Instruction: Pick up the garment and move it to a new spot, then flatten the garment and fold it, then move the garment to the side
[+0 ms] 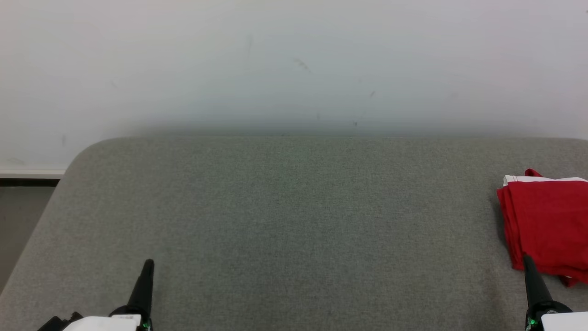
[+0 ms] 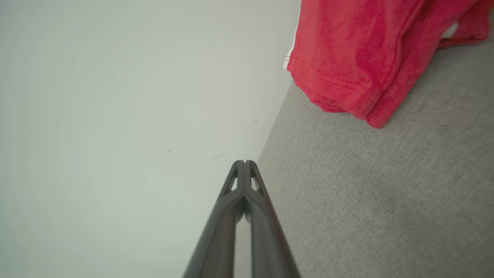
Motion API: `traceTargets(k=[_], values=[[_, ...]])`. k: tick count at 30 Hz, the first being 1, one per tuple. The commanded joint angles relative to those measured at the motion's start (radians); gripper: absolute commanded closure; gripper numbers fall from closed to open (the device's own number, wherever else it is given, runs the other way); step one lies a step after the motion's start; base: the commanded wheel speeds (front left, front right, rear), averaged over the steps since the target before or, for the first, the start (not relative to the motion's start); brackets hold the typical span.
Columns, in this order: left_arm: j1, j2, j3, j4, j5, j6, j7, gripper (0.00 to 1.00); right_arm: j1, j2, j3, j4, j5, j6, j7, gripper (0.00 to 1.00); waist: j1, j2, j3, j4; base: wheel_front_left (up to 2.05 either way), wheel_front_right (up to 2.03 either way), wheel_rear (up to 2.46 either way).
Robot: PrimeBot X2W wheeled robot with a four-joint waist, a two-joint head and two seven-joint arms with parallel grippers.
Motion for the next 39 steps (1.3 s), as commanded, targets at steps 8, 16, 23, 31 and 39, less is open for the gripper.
traceTargets(k=[8,16,23,31,39], values=[[-0.027,0.008,0.012,0.000,-0.075,-0.010,0.020,1.00,-0.026,-0.011,-0.004,-0.005,0.082,0.000,0.020,1.00,0.0000,0.0000,0.004,0.002,0.00,0.00,0.00],[-0.038,0.008,0.018,0.002,-0.136,-0.014,0.035,1.00,-0.036,-0.012,-0.004,-0.004,0.146,0.000,0.036,1.00,0.0000,0.0000,0.007,0.004,0.00,0.00,0.00],[-0.045,0.008,0.022,0.004,-0.186,-0.019,0.049,1.00,-0.042,-0.012,-0.004,-0.003,0.196,0.000,0.048,1.00,0.0000,0.0000,0.010,0.006,0.00,0.00,0.00],[-0.049,0.008,0.025,0.005,-0.218,-0.019,0.056,1.00,-0.048,-0.012,-0.005,-0.002,0.222,0.000,0.055,1.00,0.0000,0.0000,0.012,0.007,0.00,0.00,0.00],[-0.049,0.008,0.025,0.005,-0.218,-0.019,0.056,1.00,-0.048,-0.012,-0.004,-0.002,0.223,0.000,0.055,1.00,0.0000,0.0000,0.012,0.007,0.00,0.00,0.00]])
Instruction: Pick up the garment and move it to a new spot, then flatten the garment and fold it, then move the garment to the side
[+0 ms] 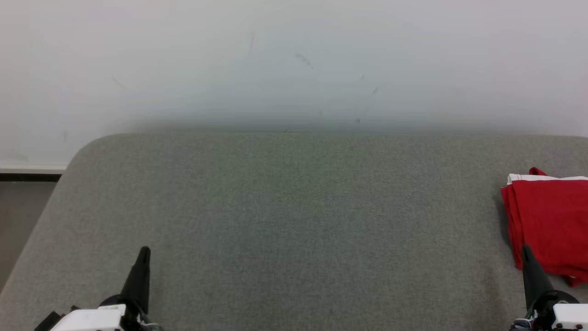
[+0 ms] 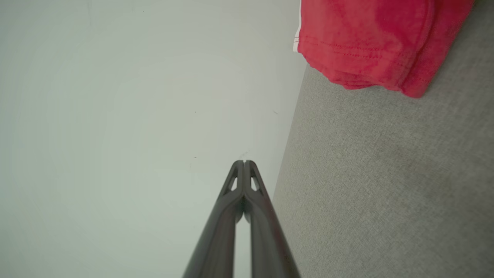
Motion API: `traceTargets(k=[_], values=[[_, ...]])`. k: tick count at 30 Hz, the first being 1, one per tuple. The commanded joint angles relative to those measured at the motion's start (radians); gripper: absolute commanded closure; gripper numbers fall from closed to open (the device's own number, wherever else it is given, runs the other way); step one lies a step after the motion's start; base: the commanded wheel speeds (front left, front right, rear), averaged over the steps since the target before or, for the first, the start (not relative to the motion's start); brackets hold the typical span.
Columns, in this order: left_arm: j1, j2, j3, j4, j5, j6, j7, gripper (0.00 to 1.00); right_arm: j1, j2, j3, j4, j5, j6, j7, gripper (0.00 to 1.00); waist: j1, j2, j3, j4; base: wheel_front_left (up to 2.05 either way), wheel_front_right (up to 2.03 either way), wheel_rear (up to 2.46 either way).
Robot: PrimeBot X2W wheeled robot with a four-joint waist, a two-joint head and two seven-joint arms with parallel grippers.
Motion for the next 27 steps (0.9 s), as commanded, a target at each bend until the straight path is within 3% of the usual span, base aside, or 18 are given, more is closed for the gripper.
traceTargets(k=[1,27], values=[[-0.010,0.007,0.003,0.001,-0.013,-0.005,0.004,1.00,-0.012,-0.008,-0.003,-0.002,0.002,0.000,0.003,1.00,0.0000,-0.0001,0.000,0.000,0.00,0.00,0.00],[-0.010,0.007,0.003,0.001,-0.014,-0.005,0.004,1.00,-0.012,-0.008,-0.003,-0.002,0.002,0.000,0.003,1.00,0.0000,-0.0001,0.000,0.000,0.00,0.00,0.00]])
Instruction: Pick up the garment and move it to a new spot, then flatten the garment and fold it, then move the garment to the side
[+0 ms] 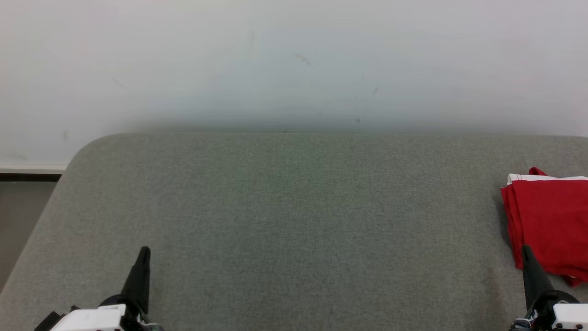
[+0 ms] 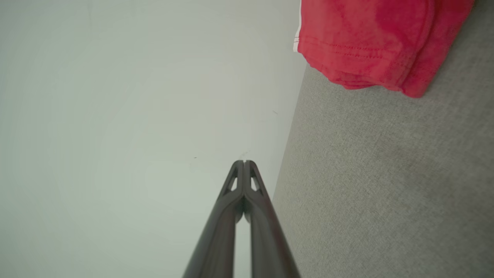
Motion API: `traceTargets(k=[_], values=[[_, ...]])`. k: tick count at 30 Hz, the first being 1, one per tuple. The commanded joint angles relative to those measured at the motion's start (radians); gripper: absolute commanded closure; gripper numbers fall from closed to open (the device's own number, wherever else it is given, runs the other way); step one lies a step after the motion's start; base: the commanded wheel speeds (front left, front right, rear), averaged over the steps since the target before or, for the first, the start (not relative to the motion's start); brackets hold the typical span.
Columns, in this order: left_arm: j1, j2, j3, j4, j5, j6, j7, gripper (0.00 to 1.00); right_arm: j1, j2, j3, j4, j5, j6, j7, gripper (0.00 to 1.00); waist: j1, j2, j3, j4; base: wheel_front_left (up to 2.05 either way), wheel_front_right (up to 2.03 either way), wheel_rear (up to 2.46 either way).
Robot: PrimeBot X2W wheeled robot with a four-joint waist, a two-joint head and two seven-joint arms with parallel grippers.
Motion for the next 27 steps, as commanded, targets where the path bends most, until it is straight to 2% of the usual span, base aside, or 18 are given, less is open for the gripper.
traceTargets(k=[1,27], values=[[-0.010,0.007,0.003,0.000,-0.014,-0.005,0.004,1.00,-0.012,-0.008,-0.003,-0.002,0.002,0.000,0.003,1.00,0.0000,0.0000,0.000,0.000,0.00,0.00,0.00],[-0.010,0.007,0.002,0.000,-0.014,-0.005,0.003,1.00,-0.012,-0.008,-0.003,-0.002,0.002,0.000,0.003,1.00,0.0000,0.0000,0.000,0.000,0.00,0.00,0.00]])
